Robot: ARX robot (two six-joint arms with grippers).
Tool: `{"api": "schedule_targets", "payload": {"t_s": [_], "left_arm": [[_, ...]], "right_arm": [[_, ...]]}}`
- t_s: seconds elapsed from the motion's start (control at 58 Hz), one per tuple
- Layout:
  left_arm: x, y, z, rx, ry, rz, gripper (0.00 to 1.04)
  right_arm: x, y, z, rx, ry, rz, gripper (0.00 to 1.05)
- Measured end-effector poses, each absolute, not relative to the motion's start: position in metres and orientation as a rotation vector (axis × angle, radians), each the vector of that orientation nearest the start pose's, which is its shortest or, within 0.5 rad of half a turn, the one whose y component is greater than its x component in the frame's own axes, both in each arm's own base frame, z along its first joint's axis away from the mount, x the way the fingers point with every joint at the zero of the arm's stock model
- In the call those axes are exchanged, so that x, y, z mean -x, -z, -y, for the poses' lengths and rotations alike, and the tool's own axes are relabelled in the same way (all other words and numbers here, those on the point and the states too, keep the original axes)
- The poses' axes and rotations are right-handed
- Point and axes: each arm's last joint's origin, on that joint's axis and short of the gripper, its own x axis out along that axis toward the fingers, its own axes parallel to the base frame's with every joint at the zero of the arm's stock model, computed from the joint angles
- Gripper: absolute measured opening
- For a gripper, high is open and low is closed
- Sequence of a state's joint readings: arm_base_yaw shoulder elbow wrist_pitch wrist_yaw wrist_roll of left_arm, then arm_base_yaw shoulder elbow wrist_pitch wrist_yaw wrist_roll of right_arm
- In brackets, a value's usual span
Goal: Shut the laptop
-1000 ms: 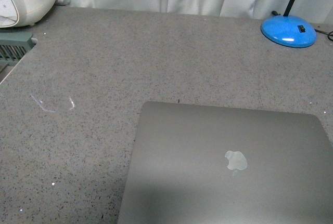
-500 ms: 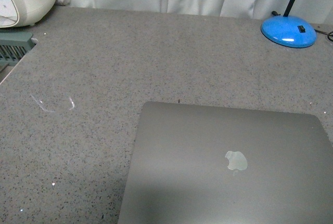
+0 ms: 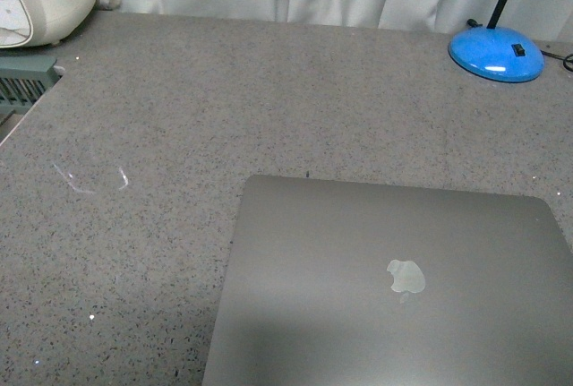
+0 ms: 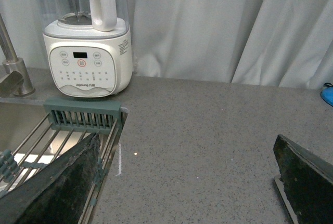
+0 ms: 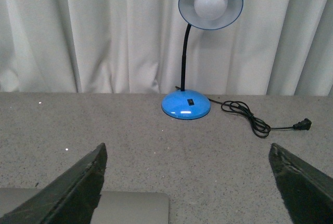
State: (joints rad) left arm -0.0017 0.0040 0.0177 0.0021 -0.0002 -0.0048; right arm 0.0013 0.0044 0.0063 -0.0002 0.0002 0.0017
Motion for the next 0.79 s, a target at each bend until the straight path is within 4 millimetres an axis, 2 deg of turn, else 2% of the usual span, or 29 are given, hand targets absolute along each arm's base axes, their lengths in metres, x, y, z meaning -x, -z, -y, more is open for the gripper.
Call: {"api": "schedule_targets", "payload": {"t_s": [0.793], "left_arm": [[-0.0969,-0.1693,0.0002,0.005,0.002,0.015,0.98]], "right_arm": [[-0.0976,-0.1653,-0.0001,-0.002,-0.001,0.002,0.96]]}}
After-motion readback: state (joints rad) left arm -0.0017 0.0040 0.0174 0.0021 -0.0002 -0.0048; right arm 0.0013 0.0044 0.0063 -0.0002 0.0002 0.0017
